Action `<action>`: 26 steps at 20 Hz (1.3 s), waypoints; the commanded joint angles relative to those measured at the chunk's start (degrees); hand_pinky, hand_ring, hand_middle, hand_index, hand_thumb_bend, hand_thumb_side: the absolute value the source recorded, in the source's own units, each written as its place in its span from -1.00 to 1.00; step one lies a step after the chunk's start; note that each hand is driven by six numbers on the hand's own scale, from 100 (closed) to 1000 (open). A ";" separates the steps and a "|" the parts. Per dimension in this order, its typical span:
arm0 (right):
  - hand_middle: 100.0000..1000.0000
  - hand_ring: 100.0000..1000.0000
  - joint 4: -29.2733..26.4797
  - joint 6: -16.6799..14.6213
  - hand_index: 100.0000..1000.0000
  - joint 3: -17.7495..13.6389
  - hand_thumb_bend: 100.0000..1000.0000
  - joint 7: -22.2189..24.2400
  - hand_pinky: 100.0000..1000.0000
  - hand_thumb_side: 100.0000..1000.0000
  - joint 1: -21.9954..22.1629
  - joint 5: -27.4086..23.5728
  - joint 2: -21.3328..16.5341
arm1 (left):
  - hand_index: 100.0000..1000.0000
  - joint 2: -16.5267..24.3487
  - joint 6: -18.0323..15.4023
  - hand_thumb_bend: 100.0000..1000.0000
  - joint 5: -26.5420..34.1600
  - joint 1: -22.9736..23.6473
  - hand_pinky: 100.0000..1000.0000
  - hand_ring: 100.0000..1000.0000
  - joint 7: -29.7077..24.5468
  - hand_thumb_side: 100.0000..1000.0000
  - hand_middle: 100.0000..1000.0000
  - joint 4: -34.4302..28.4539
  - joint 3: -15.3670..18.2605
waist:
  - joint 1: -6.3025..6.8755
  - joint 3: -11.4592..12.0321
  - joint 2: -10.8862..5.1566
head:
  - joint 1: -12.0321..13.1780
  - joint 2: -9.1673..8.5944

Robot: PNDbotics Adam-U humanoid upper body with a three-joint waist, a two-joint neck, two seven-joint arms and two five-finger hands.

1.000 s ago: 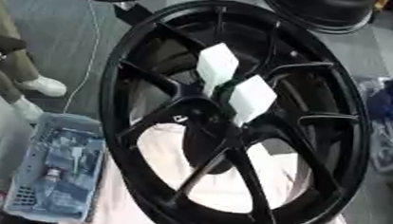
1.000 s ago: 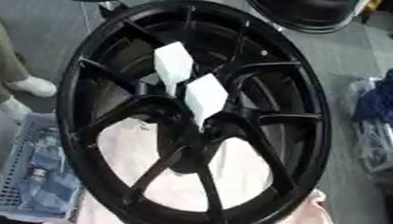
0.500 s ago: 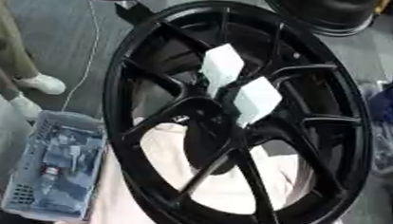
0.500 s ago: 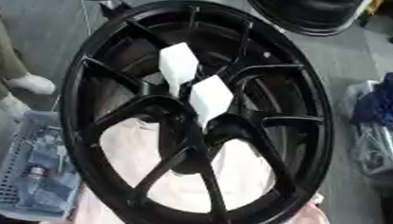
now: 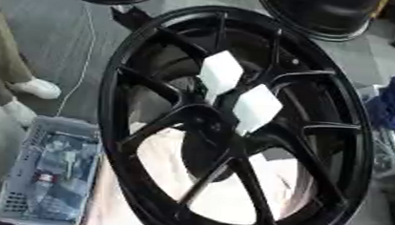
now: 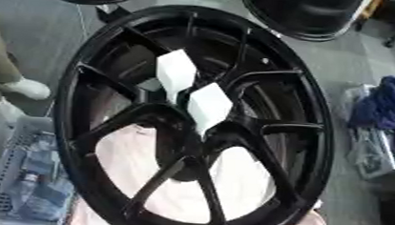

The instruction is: Pull the pin out of the wheel hub.

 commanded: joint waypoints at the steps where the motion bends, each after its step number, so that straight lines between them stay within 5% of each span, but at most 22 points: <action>1: 0.76 0.86 -0.32 -0.95 0.72 1.84 -1.00 1.43 0.33 -0.42 -1.37 2.60 -0.64 | 0.42 0.74 0.08 -1.00 0.30 -0.79 0.58 0.24 -0.42 0.28 -0.04 -1.04 -0.16 | 0.24 0.28 -0.64 | -0.90 -0.84; 13: 0.79 0.87 -0.32 -4.26 0.73 9.83 -1.00 2.83 0.33 -0.29 -2.12 7.18 1.75 | 0.42 0.22 0.17 -1.00 0.91 -1.61 0.58 0.24 -0.38 0.28 -0.03 -1.04 -0.06 | -0.14 2.64 -0.35 | -3.18 -1.84; 19: 0.79 0.88 -0.32 -7.47 0.75 13.24 -1.00 4.05 0.34 -0.37 -1.80 11.02 2.51 | 0.42 0.01 0.35 -1.00 1.47 -1.82 0.58 0.24 -0.14 0.28 -0.03 -1.04 0.03 | -0.20 3.39 -0.42 | -3.70 -1.75; 26: 0.76 0.85 -0.32 -9.40 0.76 13.98 -0.91 9.42 0.37 -1.00 -3.68 13.80 3.14 | 0.42 -0.17 0.68 -1.00 1.80 -1.78 0.58 0.24 -0.21 0.28 -0.04 -1.04 0.06 | -0.31 3.50 -0.63 | -3.71 -1.21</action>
